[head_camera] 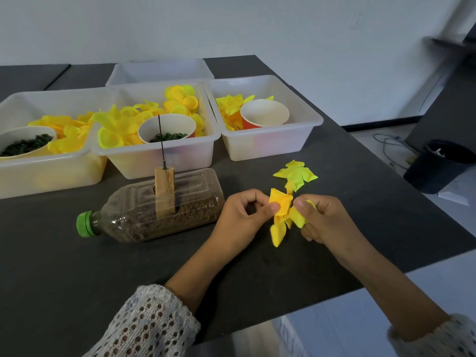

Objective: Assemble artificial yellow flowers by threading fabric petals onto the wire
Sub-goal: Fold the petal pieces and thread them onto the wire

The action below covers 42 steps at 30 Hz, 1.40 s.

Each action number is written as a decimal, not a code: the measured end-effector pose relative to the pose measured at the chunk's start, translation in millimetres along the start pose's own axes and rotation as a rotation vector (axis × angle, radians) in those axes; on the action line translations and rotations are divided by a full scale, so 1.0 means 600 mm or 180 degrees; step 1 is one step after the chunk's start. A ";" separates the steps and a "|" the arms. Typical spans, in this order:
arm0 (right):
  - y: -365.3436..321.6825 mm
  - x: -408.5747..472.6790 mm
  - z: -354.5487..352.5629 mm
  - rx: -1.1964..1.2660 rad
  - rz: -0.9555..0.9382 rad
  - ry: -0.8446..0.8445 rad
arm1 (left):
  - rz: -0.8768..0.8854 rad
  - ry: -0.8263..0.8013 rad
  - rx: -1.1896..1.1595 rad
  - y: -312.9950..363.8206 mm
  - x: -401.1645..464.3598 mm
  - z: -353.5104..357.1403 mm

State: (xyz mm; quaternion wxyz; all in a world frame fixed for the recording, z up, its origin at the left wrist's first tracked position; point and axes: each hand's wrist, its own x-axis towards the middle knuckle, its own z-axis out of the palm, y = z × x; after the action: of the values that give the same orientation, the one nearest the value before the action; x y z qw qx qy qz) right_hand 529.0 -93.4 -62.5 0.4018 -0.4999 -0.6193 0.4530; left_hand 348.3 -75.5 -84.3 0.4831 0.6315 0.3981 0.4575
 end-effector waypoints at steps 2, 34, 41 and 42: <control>-0.001 0.000 -0.004 0.0044 0.0028 0.0260 | 0.0008 0.0081 -0.0151 0.001 0.001 0.000; -0.007 0.026 -0.072 -0.0881 0.0173 0.1364 | -0.0138 0.0487 -0.0346 -0.012 0.006 0.012; -0.099 0.166 -0.054 0.0379 -0.0299 0.1541 | -0.0157 0.0402 -0.0338 -0.014 0.009 0.008; -0.115 0.194 -0.048 0.0688 -0.0344 0.1437 | -0.0175 0.0391 -0.0305 -0.012 0.009 0.008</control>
State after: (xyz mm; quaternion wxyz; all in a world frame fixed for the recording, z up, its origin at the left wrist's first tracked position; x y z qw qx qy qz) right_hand 517.9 19.7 17.0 0.6046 -0.5087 -0.4876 0.3713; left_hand 353.7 -69.7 -91.0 0.4998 0.5672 0.4219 0.5005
